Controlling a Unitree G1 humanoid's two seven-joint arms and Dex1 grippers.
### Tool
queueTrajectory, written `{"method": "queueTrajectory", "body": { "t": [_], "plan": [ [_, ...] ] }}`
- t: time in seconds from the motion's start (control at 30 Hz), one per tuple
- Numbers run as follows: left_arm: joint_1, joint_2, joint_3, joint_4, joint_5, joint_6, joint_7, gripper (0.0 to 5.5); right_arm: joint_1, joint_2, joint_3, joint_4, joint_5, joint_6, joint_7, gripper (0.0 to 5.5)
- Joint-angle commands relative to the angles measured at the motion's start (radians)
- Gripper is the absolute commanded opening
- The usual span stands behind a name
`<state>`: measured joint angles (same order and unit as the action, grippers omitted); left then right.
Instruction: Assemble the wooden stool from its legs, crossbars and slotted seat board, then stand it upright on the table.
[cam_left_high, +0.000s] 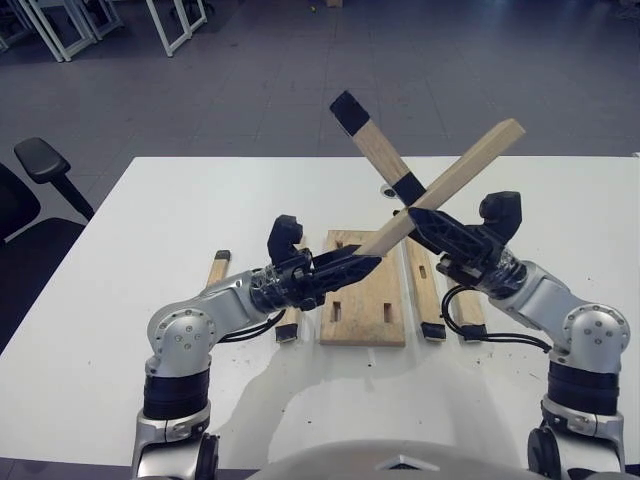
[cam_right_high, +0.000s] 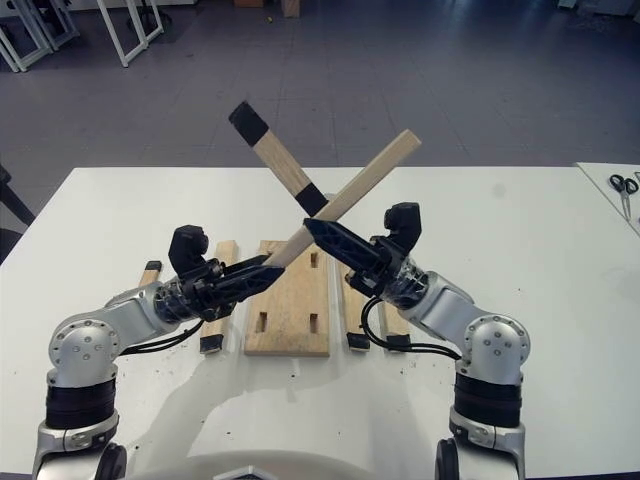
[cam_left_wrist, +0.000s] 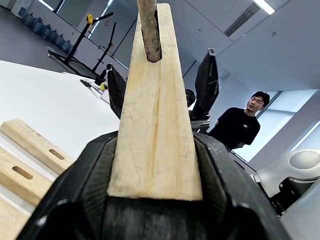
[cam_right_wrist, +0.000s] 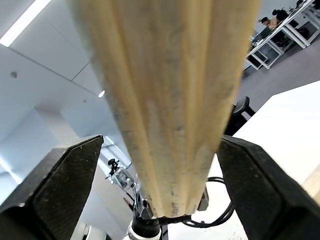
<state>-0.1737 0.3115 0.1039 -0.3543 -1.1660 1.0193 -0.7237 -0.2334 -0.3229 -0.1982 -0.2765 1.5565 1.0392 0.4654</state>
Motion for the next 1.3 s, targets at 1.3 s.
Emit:
{"method": "queueTrajectory", "body": {
  "t": [1.3],
  "plan": [
    [0.165,0.284,-0.416,0.005,0.931,-0.554,0.169,3.77,-0.02,-0.188,-0.026,0.108,-0.352,-0.146,0.215,2.04]
  ]
}}
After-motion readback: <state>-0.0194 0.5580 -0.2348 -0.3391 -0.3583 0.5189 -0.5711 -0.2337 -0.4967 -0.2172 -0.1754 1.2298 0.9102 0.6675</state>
